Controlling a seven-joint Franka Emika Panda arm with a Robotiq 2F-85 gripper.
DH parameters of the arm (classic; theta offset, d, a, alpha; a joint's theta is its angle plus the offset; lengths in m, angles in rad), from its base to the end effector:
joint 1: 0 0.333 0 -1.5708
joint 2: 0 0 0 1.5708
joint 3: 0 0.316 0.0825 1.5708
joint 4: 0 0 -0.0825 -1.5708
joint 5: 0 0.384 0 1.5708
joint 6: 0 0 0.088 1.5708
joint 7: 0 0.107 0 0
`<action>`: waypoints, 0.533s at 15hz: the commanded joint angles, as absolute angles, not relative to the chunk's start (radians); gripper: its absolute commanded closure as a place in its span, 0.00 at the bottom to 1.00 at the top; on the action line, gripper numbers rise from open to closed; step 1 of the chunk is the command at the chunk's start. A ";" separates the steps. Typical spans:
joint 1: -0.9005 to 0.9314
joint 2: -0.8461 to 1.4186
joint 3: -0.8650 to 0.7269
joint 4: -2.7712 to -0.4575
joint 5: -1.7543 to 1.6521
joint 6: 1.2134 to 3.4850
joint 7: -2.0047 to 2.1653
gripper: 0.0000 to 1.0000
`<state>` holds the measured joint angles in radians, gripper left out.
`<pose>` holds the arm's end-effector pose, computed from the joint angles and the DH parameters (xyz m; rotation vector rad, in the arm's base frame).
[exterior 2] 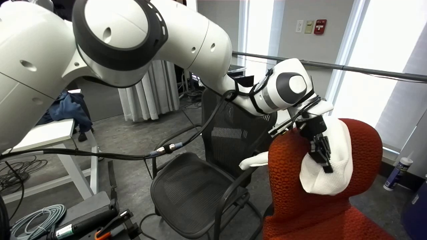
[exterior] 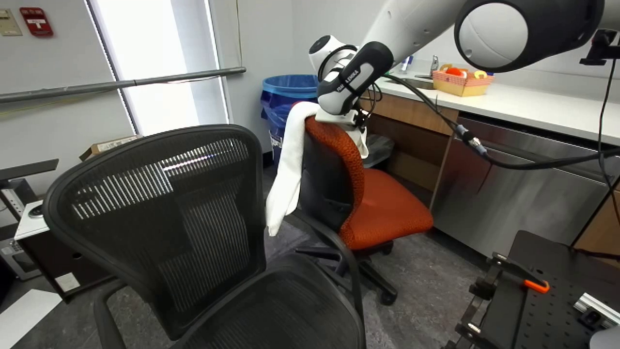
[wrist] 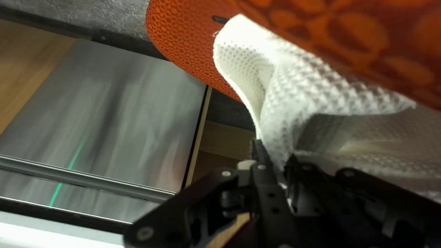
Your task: Pick up the white cloth and put it on the orange chair
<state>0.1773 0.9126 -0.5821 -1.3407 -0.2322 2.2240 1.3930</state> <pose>0.7217 -0.1985 0.2522 1.9371 -1.7085 0.5073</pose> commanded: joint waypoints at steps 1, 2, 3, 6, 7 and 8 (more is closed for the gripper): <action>0.141 0.897 -0.532 -1.334 -0.284 2.215 1.417 1.00; 0.140 0.896 -0.532 -1.334 -0.284 2.215 1.417 1.00; 0.140 0.896 -0.532 -1.334 -0.284 2.215 1.417 1.00; 0.144 0.896 -0.523 -1.326 -0.296 2.225 1.407 0.74; 0.142 0.896 -0.507 -1.318 -0.308 2.227 1.401 0.66; 0.142 0.896 -0.495 -1.311 -0.323 2.231 1.399 0.58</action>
<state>0.1643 0.9089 -0.5490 -1.3344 -0.2674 2.2254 1.3928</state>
